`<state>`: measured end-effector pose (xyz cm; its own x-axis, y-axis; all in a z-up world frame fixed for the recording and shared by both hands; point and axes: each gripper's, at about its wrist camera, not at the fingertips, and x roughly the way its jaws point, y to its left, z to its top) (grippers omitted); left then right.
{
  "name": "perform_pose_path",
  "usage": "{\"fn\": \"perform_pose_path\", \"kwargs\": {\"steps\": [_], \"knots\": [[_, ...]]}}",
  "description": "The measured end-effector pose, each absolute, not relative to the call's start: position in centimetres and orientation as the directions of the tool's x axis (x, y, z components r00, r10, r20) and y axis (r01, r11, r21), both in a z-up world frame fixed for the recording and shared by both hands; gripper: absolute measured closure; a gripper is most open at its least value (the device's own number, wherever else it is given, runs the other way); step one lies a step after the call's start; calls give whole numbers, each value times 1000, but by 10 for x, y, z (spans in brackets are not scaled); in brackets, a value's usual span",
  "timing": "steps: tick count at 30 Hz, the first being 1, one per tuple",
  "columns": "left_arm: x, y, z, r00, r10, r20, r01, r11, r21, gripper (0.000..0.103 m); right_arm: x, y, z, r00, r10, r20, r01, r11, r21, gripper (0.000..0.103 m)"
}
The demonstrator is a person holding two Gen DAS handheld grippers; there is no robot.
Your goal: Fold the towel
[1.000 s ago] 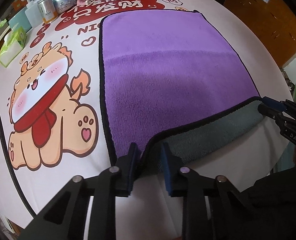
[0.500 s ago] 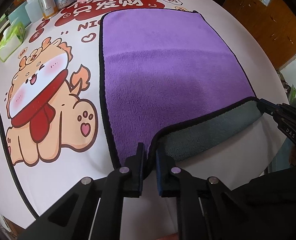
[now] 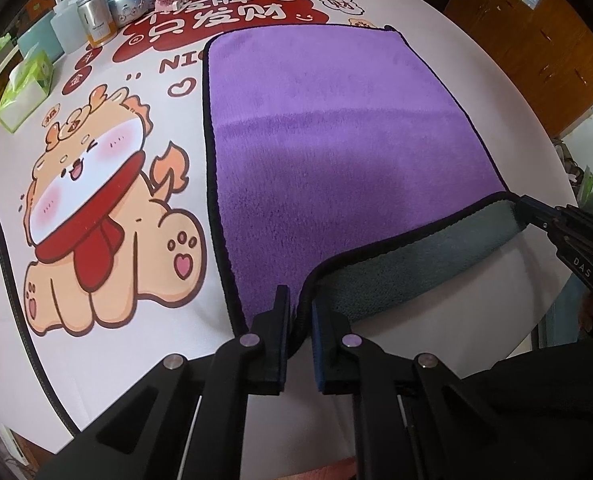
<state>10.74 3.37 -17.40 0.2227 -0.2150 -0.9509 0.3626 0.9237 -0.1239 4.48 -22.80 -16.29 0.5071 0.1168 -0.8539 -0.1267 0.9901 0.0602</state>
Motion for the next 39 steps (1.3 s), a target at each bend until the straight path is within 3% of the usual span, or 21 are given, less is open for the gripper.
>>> {"fn": "perform_pose_path", "kwargs": {"steps": [26, 39], "knots": [[181, 35, -52, 460, -221, -860, 395, 918, -24, 95, 104, -216, -72, 674, 139, -725, -197, 980, 5, 98], [219, 41, -66, 440, -192, -877, 371, 929, -17, 95, 145, -212, -46, 739, 112, -664, -217, 973, -77, 98]]}}
